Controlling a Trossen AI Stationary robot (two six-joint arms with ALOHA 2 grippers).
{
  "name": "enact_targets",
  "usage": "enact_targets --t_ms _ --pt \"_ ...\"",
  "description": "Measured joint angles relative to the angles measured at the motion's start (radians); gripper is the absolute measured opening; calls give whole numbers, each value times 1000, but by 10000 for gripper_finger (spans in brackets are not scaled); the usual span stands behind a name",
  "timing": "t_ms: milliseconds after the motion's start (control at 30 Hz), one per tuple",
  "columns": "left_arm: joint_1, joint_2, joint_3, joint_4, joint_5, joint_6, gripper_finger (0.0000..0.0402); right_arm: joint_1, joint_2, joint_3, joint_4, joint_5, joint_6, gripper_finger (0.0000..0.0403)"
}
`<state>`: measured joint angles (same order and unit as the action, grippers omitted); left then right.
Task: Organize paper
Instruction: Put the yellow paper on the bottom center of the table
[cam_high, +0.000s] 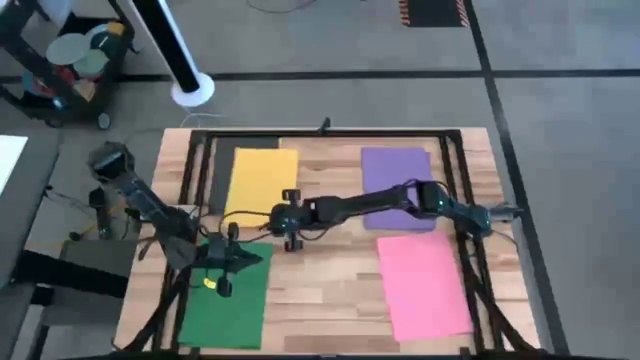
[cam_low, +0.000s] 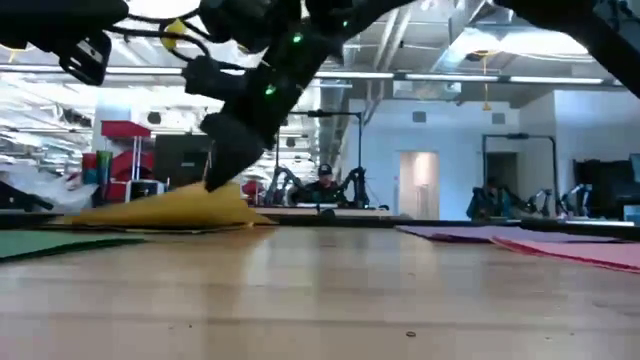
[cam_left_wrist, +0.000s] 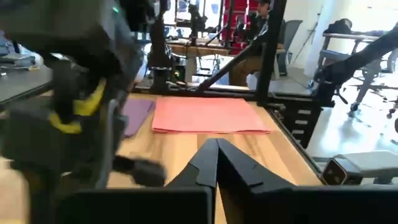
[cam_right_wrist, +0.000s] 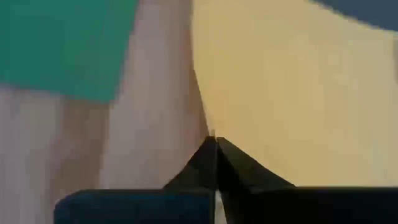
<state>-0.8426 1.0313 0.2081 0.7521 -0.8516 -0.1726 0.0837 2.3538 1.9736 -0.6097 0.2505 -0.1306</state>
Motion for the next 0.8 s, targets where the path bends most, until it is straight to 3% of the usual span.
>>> enact_targets --t_ms 333,533,800 --pt "0 0 0 26 -31 15 0 160 -14 0 -247 -14 164 0" --pt "0 -8 0 26 -18 15 0 270 -14 0 -377 29 264 0" --pt "0 -20 0 25 -16 6 0 449 -14 0 -408 20 313 0"
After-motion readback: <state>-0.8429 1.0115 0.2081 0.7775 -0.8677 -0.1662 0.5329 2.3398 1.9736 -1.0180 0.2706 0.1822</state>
